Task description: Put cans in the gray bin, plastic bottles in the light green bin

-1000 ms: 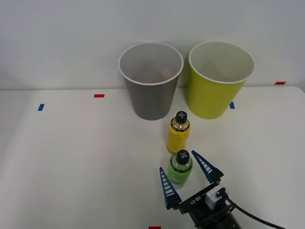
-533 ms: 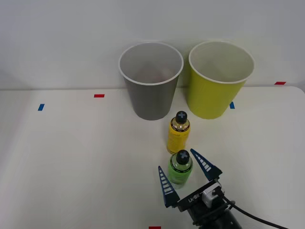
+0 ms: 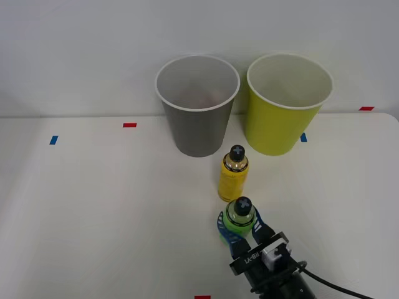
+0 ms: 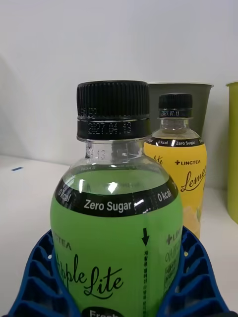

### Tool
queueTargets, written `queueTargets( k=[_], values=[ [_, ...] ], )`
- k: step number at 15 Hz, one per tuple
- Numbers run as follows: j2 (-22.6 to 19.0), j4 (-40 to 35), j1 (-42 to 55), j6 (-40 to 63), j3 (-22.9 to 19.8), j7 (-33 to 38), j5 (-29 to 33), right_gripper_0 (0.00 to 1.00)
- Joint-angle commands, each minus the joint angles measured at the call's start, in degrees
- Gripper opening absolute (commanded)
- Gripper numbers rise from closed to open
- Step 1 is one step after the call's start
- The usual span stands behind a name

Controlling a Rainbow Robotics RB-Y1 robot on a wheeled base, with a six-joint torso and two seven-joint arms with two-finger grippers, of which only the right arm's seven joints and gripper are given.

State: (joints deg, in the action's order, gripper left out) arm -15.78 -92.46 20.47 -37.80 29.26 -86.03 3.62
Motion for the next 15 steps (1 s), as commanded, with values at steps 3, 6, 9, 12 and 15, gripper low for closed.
queueTargets(
  k=[3, 6, 9, 12, 15],
  values=[
    [0.14, 0.0, 0.45, 0.01, 0.09, -0.19, -0.11, 0.0],
    [-0.3, 0.0, 1.85, -1.14, 0.35, -0.28, -0.28, 0.0],
    [-1.44, -1.05, 4.49, -2.54, 0.35, -0.54, -2.13, 0.0],
    [-4.52, -6.42, 8.8, -2.45, 0.79, -0.63, -3.71, 0.0],
    [-9.09, -15.56, 14.16, -2.28, 0.79, 0.25, -4.5, 0.0]
  ],
)
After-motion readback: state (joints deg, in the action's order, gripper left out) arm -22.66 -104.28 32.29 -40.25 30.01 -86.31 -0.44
